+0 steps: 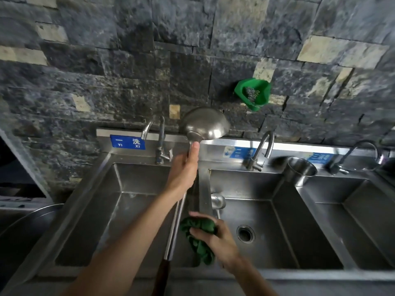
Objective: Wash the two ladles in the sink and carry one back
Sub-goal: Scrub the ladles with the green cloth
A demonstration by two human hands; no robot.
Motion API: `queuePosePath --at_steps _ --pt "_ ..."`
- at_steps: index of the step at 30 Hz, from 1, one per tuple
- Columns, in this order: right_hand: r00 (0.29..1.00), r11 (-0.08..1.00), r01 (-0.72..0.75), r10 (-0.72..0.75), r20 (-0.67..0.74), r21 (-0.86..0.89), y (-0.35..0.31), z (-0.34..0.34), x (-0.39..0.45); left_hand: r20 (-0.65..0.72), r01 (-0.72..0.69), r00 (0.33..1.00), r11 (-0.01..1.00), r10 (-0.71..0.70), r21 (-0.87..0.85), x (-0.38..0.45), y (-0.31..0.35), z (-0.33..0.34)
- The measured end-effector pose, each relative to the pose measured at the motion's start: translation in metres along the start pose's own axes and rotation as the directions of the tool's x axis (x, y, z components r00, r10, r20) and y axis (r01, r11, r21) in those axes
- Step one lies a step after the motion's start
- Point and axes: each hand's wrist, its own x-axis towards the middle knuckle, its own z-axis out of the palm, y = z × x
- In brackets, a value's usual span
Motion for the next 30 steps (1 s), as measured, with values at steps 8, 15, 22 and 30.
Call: queuePosePath --at_steps 8,15,22,30 --pt "0.999 0.999 -0.024 0.025 0.043 -0.041 -0.001 -0.078 0.048 0.164 0.336 0.941 0.867 -0.295 -0.367 0.04 -0.027 0.082" --pt "0.957 0.967 -0.196 0.224 0.184 -0.161 0.013 -0.153 0.089 0.372 0.58 0.812 0.544 -0.45 -0.607 0.079 -0.081 0.147" --pt "0.921 0.908 -0.301 0.356 0.159 -0.29 0.059 -0.228 0.109 0.387 0.751 0.641 0.438 -0.663 -0.493 0.081 -0.18 0.223" --pt "0.798 0.739 -0.596 0.59 -0.126 -0.315 0.13 -0.269 0.146 0.301 0.729 0.563 0.634 -0.769 0.257 0.047 -0.246 0.27"
